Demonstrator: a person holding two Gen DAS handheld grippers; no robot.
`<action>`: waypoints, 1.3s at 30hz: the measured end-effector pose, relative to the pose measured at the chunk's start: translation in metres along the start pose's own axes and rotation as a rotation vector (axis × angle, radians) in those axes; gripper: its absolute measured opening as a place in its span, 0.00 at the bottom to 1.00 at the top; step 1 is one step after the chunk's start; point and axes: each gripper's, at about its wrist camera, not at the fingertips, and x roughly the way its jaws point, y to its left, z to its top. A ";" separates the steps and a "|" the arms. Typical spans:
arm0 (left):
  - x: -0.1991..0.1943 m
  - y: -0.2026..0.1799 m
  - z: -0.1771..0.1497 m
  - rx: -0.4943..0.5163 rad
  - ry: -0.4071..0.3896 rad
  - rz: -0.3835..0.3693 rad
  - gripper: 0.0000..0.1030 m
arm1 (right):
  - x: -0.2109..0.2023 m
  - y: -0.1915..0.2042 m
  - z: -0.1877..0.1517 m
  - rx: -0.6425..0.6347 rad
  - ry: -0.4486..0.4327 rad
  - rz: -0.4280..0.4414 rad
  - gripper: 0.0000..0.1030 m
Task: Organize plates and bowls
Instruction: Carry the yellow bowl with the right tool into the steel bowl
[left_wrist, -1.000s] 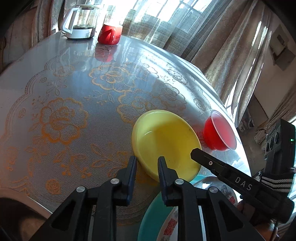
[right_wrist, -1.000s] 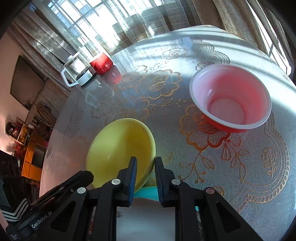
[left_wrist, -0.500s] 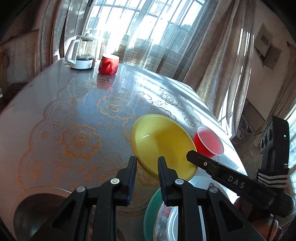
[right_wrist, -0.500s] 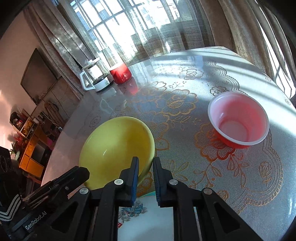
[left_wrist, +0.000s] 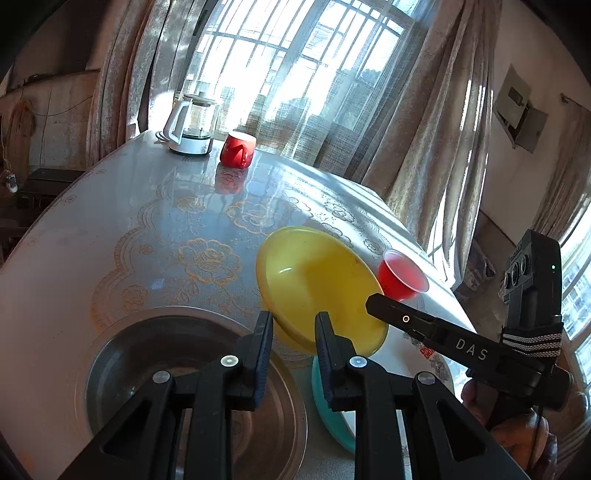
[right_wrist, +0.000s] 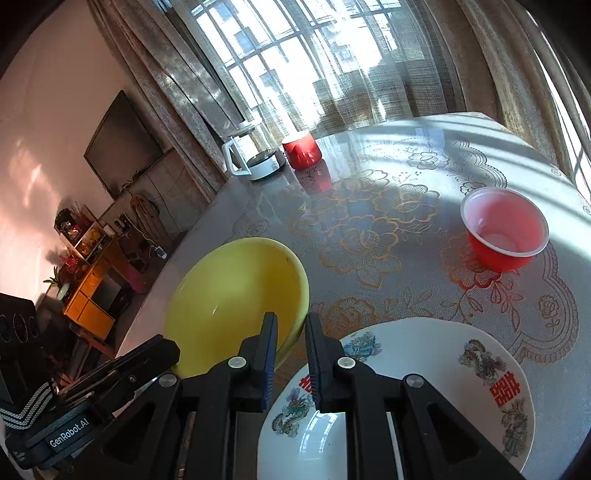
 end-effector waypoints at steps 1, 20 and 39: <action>-0.004 0.004 -0.003 -0.006 -0.001 0.003 0.21 | 0.001 0.003 -0.003 0.001 0.004 0.009 0.15; -0.055 0.070 -0.060 -0.163 -0.003 0.073 0.21 | 0.029 0.063 -0.055 -0.093 0.120 0.122 0.15; -0.051 0.086 -0.080 -0.191 0.045 0.142 0.22 | 0.048 0.077 -0.076 -0.180 0.198 0.066 0.15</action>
